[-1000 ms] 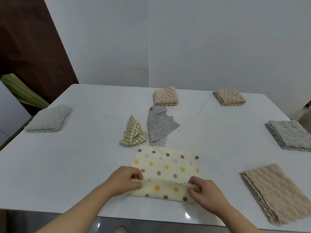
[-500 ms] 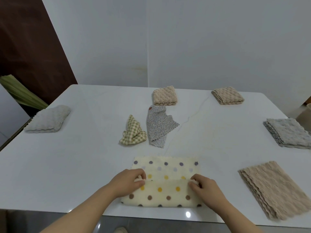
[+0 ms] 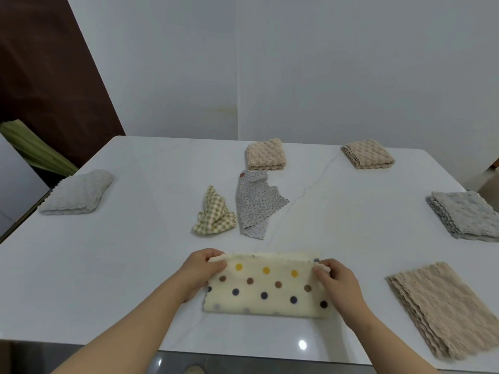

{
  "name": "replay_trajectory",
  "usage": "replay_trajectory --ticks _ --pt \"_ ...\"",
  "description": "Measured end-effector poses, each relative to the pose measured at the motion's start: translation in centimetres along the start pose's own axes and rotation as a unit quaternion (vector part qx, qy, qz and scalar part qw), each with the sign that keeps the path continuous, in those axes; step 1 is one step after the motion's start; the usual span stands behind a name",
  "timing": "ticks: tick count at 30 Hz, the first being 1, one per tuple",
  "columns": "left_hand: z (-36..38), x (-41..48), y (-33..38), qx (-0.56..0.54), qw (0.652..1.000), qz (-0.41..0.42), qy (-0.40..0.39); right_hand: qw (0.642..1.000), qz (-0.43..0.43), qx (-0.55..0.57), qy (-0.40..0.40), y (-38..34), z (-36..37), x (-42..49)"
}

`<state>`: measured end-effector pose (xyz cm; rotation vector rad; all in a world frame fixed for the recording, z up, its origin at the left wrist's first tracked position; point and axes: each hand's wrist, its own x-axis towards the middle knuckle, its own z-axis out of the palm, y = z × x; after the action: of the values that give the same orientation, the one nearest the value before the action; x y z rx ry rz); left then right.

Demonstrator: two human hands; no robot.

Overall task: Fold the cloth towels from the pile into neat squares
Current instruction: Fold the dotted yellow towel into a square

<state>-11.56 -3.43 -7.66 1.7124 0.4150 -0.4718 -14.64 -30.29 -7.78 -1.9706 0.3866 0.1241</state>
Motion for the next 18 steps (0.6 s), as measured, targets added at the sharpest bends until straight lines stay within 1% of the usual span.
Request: replay_trajectory --ticks 7,10,14,18 --pt "0.9 1.8 -1.0 0.089 0.993 -0.010 0.082 0.999 0.042 -0.021 -0.007 0.2 0.3 2.0" --pt "1.2 2.1 -1.0 0.126 0.988 0.000 0.092 0.998 0.039 -0.040 -0.007 0.2 0.4 2.5" --pt "1.2 2.5 -1.0 0.147 0.985 0.010 0.093 0.999 0.012 -0.033 0.023 -0.2 0.4 3.0" --pt "1.3 2.7 -1.1 0.163 0.981 0.013 0.100 0.999 0.012 -0.049 0.016 -0.4 0.6 3.8"
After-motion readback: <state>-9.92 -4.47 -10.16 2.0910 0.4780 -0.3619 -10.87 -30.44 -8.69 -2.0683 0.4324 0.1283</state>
